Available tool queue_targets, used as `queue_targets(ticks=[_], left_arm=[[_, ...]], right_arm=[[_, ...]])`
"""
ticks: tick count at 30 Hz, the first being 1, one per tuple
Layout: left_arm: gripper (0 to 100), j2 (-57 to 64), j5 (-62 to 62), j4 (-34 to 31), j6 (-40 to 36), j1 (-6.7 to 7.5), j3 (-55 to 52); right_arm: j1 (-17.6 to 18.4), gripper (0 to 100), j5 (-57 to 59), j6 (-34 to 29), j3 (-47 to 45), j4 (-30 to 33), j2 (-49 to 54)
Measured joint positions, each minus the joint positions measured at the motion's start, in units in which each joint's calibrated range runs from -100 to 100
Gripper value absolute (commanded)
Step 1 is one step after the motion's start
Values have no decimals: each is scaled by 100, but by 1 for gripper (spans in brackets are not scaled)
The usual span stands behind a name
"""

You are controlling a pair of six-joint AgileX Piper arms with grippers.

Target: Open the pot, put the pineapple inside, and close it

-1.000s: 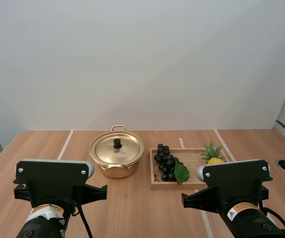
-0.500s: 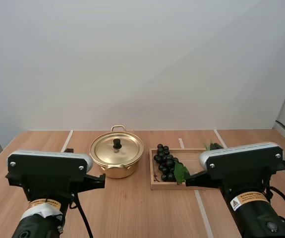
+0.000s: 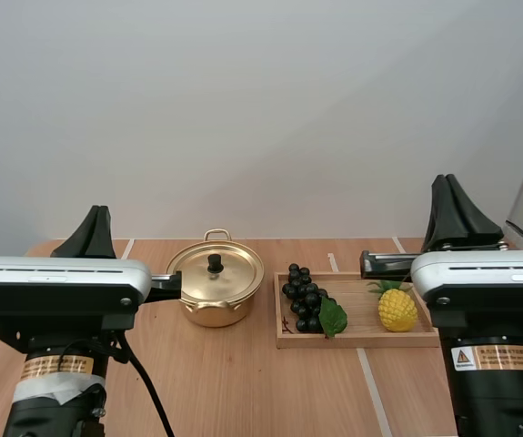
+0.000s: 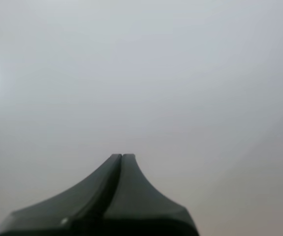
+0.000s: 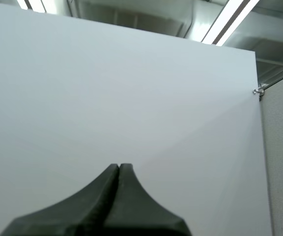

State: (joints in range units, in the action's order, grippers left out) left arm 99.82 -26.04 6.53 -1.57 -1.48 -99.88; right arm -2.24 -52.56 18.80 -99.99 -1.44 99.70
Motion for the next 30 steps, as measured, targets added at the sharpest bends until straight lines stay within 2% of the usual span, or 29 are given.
queue_targets(ticks=[5,7,11,13,21,30], left_arm=[[0,0,71,124,0,0,463],[0,0,504,266,0,0,906],[0,0,1861,319,0,0,1613],[0,-94,2604,320,0,0,2010],[0,-931,4805,351,-47,0,3569],[0,-2391,7795,351,-88,0,5333]], right_arm=[[0,0,428,446,206,-407,0],[0,0,1566,667,658,-710,0],[0,0,4812,805,1744,-849,12],[0,0,5948,812,2210,-873,12],[-90,0,8555,793,3882,-882,-534],[-346,0,11289,304,5437,-338,-1982]])
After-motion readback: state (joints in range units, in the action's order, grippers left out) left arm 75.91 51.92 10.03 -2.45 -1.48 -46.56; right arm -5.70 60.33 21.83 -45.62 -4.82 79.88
